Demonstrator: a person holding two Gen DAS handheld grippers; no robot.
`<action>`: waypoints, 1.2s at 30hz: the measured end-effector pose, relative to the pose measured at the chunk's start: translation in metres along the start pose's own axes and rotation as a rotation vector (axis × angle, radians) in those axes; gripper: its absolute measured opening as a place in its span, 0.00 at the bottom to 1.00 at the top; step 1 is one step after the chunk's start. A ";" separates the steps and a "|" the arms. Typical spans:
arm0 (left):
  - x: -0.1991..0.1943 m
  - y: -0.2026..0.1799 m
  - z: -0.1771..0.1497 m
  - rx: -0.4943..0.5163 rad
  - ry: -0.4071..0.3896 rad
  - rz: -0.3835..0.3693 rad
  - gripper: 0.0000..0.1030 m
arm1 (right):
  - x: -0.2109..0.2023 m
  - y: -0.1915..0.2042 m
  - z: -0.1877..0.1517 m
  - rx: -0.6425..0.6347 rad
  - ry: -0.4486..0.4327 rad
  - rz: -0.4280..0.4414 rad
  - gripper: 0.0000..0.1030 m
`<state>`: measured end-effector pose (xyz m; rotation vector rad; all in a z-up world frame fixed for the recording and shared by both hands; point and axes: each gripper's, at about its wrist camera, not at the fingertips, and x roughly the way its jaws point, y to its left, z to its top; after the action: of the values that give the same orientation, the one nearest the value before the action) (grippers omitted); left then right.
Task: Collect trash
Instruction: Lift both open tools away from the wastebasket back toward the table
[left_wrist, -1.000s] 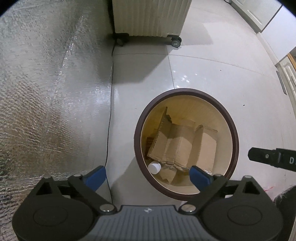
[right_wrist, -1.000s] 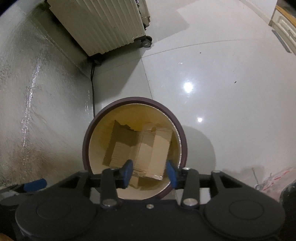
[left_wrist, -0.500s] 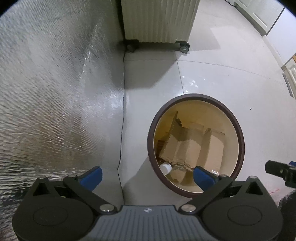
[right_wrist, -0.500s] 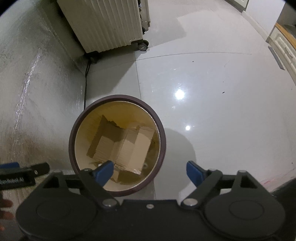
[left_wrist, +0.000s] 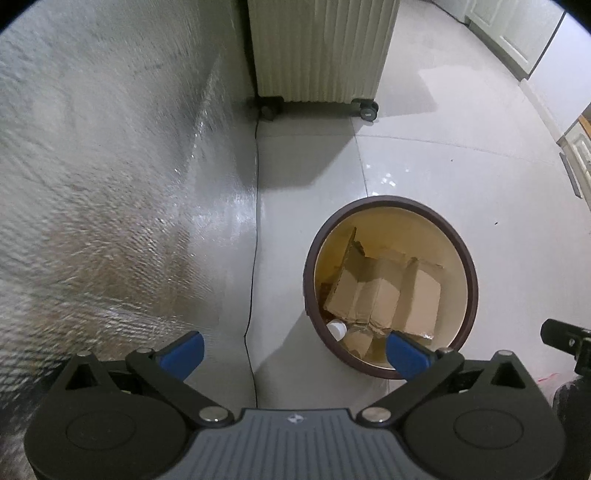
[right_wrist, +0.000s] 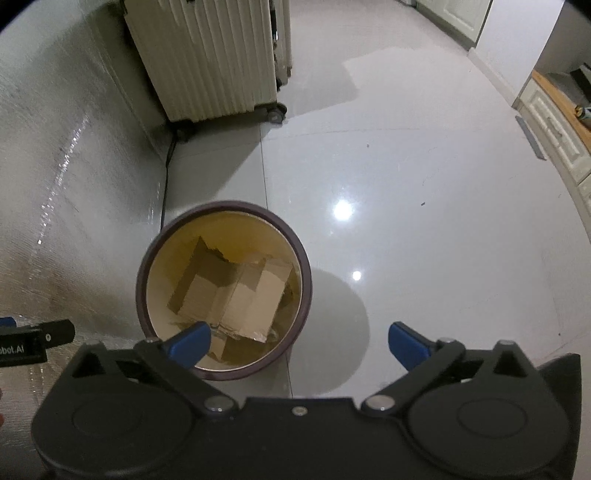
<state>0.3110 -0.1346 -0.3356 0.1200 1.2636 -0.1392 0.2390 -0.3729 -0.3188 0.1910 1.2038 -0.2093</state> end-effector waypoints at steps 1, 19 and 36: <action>-0.006 -0.001 -0.002 0.003 -0.011 -0.001 1.00 | -0.006 -0.001 -0.003 0.002 -0.010 0.001 1.00; -0.140 -0.023 -0.038 0.033 -0.214 -0.059 1.00 | -0.133 -0.024 -0.039 0.065 -0.208 0.031 1.00; -0.296 -0.027 -0.071 0.057 -0.505 -0.130 1.00 | -0.286 -0.044 -0.067 0.095 -0.512 0.050 1.00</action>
<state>0.1517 -0.1375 -0.0749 0.0464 0.7631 -0.2980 0.0687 -0.3812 -0.0751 0.2329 0.6802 -0.2538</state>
